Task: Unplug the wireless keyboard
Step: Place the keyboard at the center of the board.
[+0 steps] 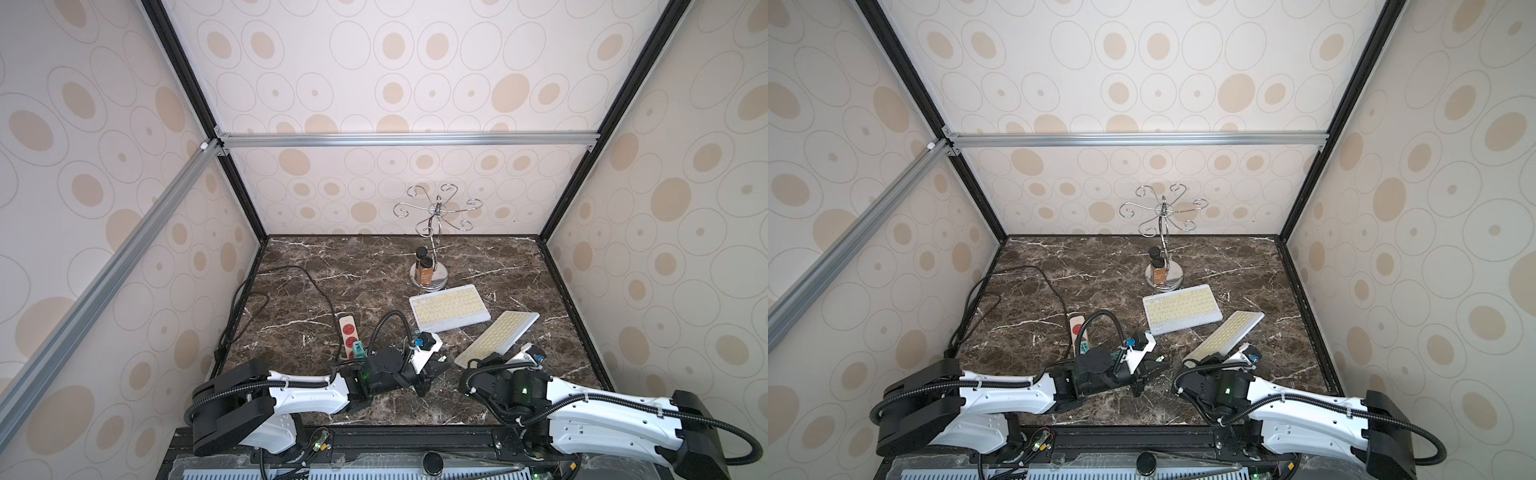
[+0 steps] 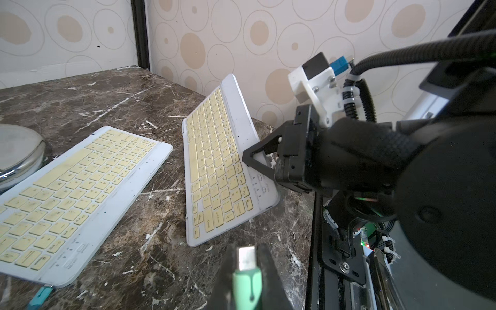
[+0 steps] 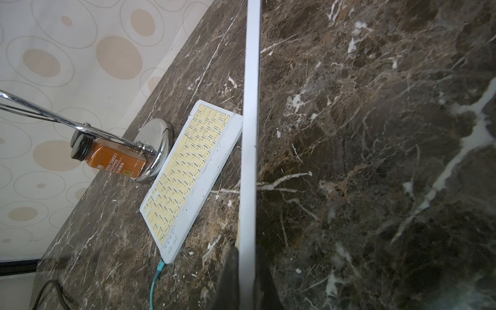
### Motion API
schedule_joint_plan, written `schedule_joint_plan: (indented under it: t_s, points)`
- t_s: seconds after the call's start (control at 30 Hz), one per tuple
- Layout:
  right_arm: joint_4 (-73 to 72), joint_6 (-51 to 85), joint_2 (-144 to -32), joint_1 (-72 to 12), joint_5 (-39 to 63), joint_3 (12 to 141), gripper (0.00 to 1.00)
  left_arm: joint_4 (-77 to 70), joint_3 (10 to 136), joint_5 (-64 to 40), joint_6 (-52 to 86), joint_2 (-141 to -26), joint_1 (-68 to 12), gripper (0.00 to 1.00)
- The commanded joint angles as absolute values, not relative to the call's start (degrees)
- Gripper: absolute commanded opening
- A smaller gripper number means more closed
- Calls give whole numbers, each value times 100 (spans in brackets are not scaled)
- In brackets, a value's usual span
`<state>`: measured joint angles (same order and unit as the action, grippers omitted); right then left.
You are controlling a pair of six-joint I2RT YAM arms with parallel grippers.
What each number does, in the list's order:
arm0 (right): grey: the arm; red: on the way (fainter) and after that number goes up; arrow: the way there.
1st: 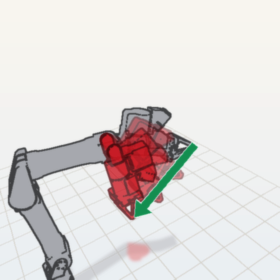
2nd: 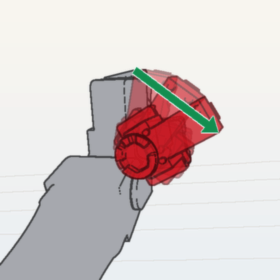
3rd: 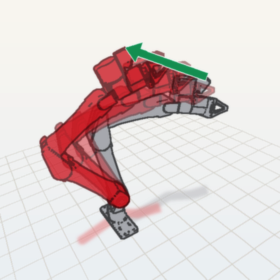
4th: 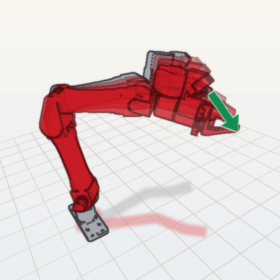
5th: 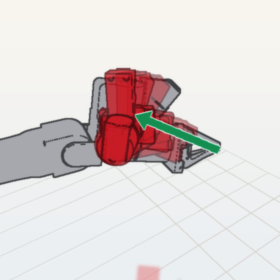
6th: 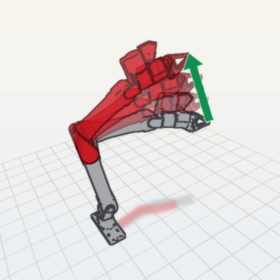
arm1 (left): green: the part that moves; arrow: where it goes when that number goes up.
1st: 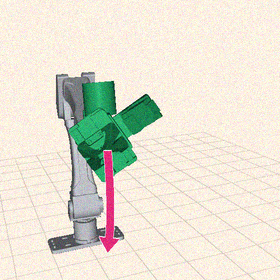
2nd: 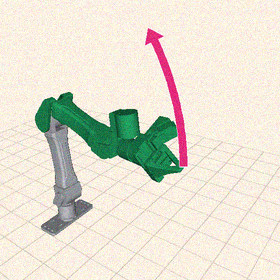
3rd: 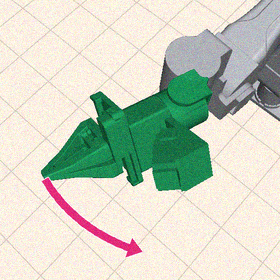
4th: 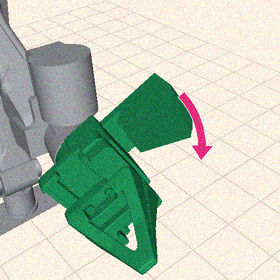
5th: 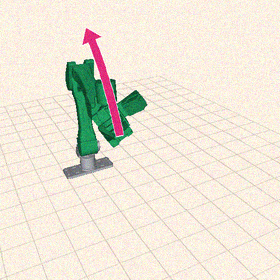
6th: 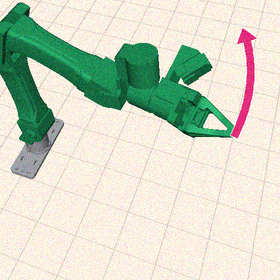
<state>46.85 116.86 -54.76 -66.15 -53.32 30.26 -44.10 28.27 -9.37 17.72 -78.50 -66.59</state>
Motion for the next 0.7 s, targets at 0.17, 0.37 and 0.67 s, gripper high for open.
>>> schedule_joint_plan:
  t_s: [0.17, 0.37, 0.67]
  points:
    - [3696, 13991, -6105, -6230, -4052, 2722, 0, -4373, 2758, -782, 1574, -7684, -6652, 0]
    - [3366, 13920, -6637, -6113, -3707, 2708, 0, -4368, 2714, -740, 1561, -7603, -6639, 0]
    - [3395, 13959, -6691, -6081, -3594, 2682, 0, -4333, 2715, -704, 1544, -7550, -6636, 0]
